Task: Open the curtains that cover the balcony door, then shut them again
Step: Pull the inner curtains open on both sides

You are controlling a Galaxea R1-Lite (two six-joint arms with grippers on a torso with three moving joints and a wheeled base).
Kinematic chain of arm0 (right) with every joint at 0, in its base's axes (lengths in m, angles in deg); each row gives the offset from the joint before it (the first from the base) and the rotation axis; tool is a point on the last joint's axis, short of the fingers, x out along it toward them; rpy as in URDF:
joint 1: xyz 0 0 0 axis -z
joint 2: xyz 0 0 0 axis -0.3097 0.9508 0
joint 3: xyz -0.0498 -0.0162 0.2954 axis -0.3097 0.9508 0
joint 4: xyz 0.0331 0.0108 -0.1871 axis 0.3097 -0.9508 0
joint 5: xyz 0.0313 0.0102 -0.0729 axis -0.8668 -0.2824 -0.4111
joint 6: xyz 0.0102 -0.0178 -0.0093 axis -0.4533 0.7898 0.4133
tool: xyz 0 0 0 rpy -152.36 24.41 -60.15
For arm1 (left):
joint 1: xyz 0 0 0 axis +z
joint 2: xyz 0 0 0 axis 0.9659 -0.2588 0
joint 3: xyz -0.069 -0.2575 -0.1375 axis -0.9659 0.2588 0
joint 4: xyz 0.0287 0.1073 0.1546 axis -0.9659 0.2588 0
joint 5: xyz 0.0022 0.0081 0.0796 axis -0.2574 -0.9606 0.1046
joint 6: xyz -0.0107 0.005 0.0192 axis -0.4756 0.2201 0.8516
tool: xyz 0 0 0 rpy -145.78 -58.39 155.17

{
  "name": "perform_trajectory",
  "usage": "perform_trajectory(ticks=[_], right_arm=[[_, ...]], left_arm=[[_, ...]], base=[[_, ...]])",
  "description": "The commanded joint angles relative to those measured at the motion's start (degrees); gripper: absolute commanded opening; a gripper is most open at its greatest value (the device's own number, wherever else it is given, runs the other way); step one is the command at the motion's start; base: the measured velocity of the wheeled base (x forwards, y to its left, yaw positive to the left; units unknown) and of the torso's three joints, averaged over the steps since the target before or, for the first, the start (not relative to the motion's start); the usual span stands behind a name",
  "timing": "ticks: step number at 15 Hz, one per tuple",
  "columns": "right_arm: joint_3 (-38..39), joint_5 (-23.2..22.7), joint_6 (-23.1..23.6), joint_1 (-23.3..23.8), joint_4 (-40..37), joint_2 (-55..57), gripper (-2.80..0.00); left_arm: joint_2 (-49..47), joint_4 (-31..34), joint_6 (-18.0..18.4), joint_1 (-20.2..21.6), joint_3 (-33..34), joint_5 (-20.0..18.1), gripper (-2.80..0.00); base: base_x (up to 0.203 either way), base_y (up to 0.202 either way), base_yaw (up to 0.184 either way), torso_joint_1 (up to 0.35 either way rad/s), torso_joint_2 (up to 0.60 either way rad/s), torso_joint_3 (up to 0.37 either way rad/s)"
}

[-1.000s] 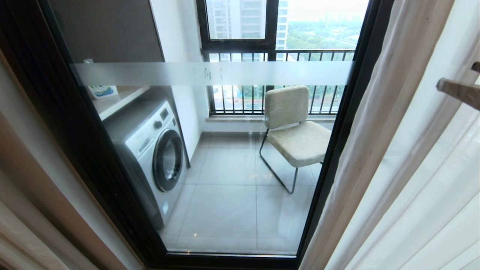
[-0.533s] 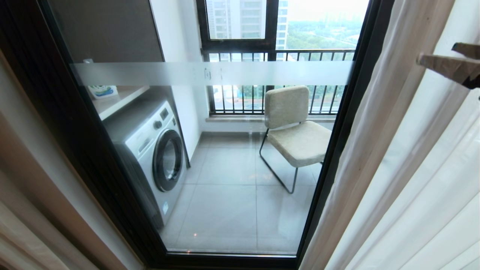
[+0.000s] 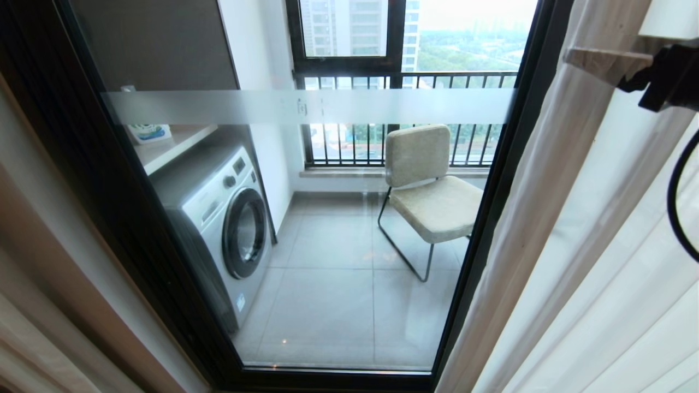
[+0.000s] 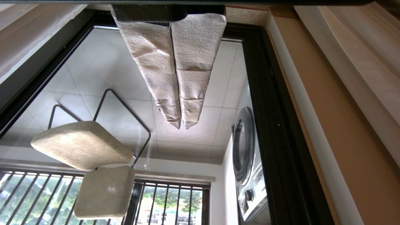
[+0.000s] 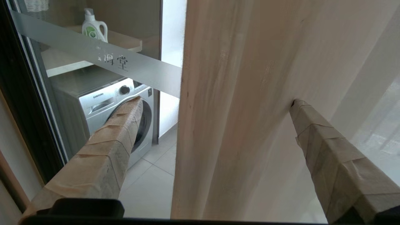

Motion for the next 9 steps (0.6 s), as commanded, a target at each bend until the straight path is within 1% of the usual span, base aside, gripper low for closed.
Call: perform_trajectory(ticks=[1,2,5,9], right_arm=[[-1.8,0.1,0.1,0.1,1.6,2.7,0.00],[-2.6,0.7,0.2,0.2,2.5,3.5,0.00],[-4.1,9.4,0.3,0.4,4.4,5.1,0.00],[-4.5,15.3,0.3,0.4,4.6,5.4,0.00]], left_arm=[[0.0,0.0,0.0,0.0,0.0,0.0,-2.80],[-0.1,0.0,0.0,0.1,0.0,0.0,-2.80],[0.0,0.0,0.0,0.0,0.0,0.0,-2.80],[0.0,0.0,0.0,0.0,0.0,0.0,-2.80]], base=[[0.000,0.000,0.000,0.000,0.00,0.000],[0.000,0.000,0.000,0.000,0.00,0.000],[0.000,0.000,0.000,0.000,0.00,0.000],[0.000,0.000,0.000,0.000,0.00,0.000]])
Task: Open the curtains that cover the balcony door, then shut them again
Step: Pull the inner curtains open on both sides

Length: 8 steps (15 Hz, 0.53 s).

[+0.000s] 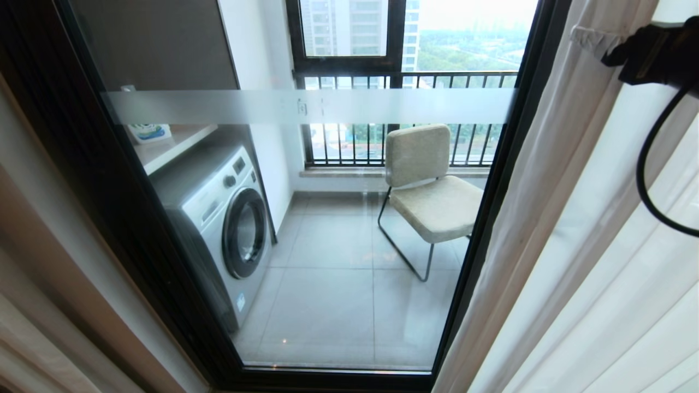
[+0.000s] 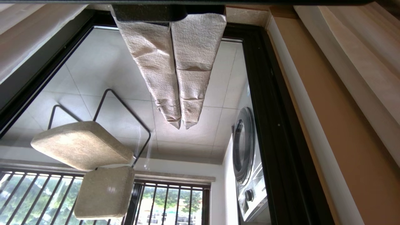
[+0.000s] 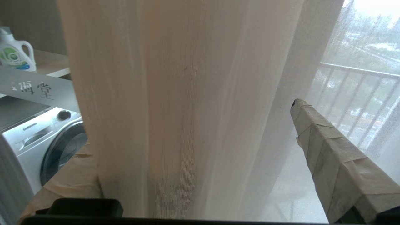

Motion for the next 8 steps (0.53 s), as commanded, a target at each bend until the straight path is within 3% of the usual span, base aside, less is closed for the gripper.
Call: perform_trajectory(ticks=[1,8], right_arm=[[-1.1,1.3,-0.1,0.0,0.2,0.8,0.00],[-6.6,3.1,0.0,0.0,0.3,4.2,0.00]], left_arm=[[-0.1,0.0,0.0,0.0,0.0,0.0,-2.80],[0.0,0.0,0.0,0.0,0.0,0.0,-2.80]], base=[[0.000,0.000,0.000,0.000,0.00,0.000],[0.000,0.000,0.000,0.000,0.00,0.000]])
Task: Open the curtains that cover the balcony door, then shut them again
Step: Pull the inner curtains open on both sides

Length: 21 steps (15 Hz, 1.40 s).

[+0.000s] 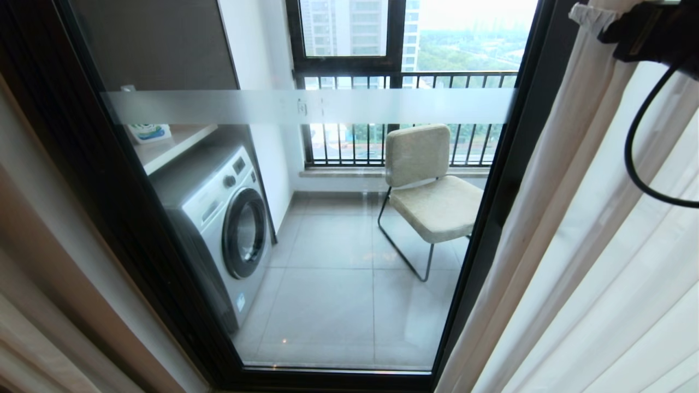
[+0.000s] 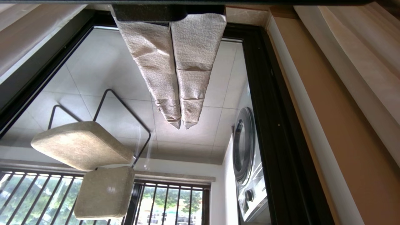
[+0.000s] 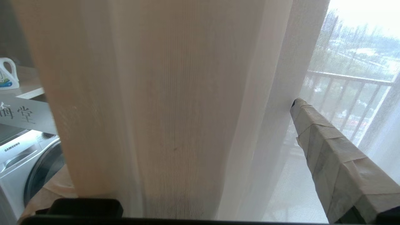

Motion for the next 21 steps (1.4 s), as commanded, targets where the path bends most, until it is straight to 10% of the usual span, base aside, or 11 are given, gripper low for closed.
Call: perform_trajectory(ticks=[1,3,4,21], right_arm=[[-0.6,0.3,0.2,0.0,0.4,0.8,0.00],[-0.2,0.4,0.2,0.0,2.9,1.3,0.00],[-0.2,0.4,0.0,0.0,3.8,1.5,-2.80],[9.0,2.0,-0.1,9.8,4.3,-5.3,-2.80]], left_arm=[[-0.1,0.0,-0.1,0.1,0.0,0.0,-2.80],[-0.1,0.0,-0.1,0.1,0.0,0.0,-2.80],[0.0,0.0,-0.1,0.0,0.0,0.0,-2.80],[0.0,0.0,-0.1,0.0,0.0,0.0,-2.80]], base=[[0.000,0.000,0.000,0.000,0.00,0.000],[0.000,0.000,0.000,0.000,0.00,0.000],[0.000,0.000,0.000,0.000,0.00,0.000],[0.000,0.000,0.000,0.000,0.00,0.000]])
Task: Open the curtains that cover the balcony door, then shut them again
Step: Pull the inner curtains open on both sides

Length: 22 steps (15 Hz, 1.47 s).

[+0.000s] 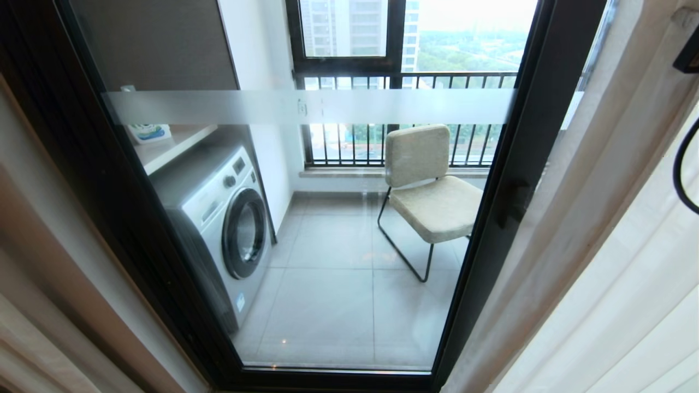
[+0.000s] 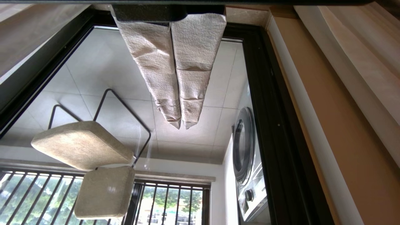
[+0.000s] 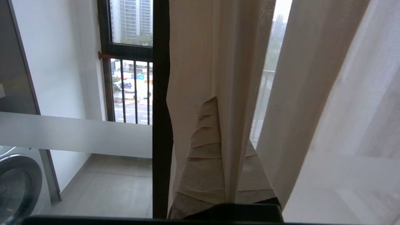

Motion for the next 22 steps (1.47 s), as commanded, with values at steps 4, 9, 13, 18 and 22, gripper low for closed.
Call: perform_trajectory(ticks=[4,9,13,18,22], right_arm=[[-0.1,0.1,0.0,1.7,-0.2,0.0,-2.80],[0.0,1.9,0.0,1.6,-0.3,-0.1,-2.80],[0.0,1.9,0.1,1.7,-0.3,0.0,-2.80],[-0.1,1.8,0.1,1.6,-0.2,0.0,-2.80],[0.5,1.8,0.1,1.6,0.0,0.0,-2.80]], left_arm=[[-0.1,0.0,0.0,0.0,0.0,0.0,-2.80],[0.0,0.0,0.0,0.0,0.0,0.0,-2.80],[-0.1,0.0,0.0,0.0,0.0,0.0,-2.80],[0.0,0.0,0.0,0.0,0.0,0.0,-2.80],[-0.1,0.0,-0.1,0.0,0.0,0.1,-2.80]], base=[[0.000,0.000,0.000,0.000,0.00,0.000],[0.000,0.000,0.000,0.000,0.00,0.000],[0.000,0.000,0.000,0.000,0.00,0.000],[0.000,0.000,0.000,0.000,0.00,0.000],[0.000,0.000,0.000,0.000,0.00,0.000]])
